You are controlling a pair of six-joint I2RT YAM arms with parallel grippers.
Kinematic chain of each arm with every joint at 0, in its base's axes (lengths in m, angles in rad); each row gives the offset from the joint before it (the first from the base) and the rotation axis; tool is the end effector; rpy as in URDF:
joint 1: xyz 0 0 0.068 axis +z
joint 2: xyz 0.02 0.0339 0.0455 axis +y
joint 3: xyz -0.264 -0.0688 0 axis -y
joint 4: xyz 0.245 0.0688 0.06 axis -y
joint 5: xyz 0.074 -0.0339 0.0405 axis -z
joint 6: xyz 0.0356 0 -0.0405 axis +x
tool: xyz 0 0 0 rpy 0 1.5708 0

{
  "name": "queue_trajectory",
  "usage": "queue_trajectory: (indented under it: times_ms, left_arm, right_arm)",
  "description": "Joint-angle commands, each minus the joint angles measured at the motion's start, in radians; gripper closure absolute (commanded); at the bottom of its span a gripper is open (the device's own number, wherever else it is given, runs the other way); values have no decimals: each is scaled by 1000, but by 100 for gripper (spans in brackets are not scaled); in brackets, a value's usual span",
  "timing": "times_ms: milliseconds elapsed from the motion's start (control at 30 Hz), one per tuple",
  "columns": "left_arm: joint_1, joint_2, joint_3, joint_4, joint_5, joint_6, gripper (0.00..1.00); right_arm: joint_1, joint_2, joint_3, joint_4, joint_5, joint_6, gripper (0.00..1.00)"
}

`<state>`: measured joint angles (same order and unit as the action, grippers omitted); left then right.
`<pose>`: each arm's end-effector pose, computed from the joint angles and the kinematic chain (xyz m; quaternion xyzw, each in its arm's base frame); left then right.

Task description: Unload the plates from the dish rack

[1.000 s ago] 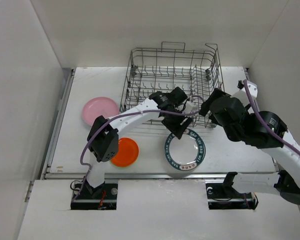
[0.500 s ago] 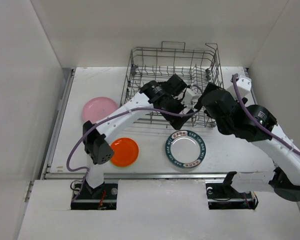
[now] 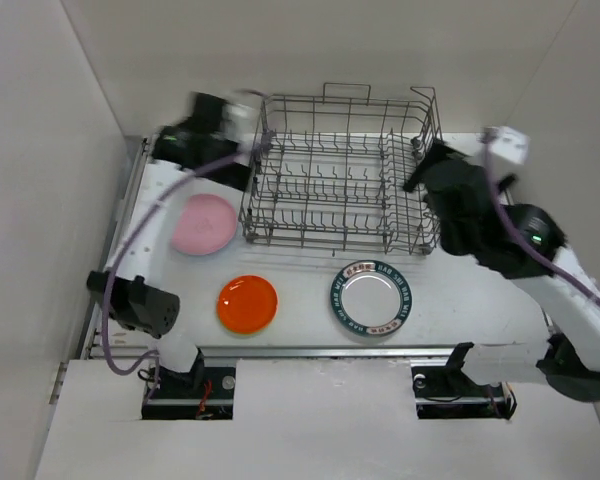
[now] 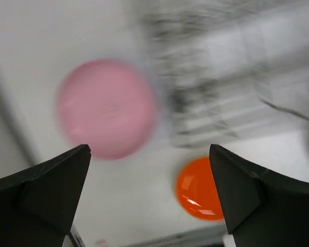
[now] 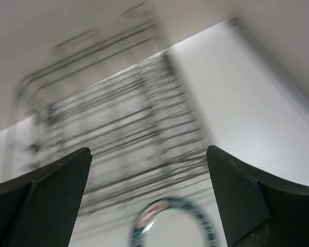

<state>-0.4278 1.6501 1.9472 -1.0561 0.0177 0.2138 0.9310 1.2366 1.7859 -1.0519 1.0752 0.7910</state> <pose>0.3065 -0.1404 0.4303 0.2930 0.8707 -0.0502 0.3917 0.1390 0.1343 0.4982 0.2083 0.7557 0.0444 0.6193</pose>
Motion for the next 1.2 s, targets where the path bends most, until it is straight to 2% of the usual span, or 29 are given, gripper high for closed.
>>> queue_trajectory:
  times_ms: [0,33,133,200,267,667,1167]
  left_arm:
    - [493,-208,-25,-79,-265,-263,0]
    - [573,-225,-65,-67,-265,-263,0]
    - [671,-262,-111,-44,-285,-272,0]
    - [708,-276,-146,-44,-274,-298,0]
    - [731,-295,-178,-44,-224,-307,0]
    - [732,-357,-231,-15,-193,-298,0]
    - [732,-357,-240,-15,-156,-298,0]
  right_arm:
    - [-67,-325,14,-247,477,-190,1]
    - [-67,-348,13,-247,465,-205,1]
    - [-67,-419,13,-211,352,-293,1]
    - [-67,-437,13,-188,236,-363,1]
    - [-67,-437,13,-188,191,-375,1]
    - [-67,-407,-16,-188,161,-375,1]
    - [-67,-407,-36,-178,143,-375,1]
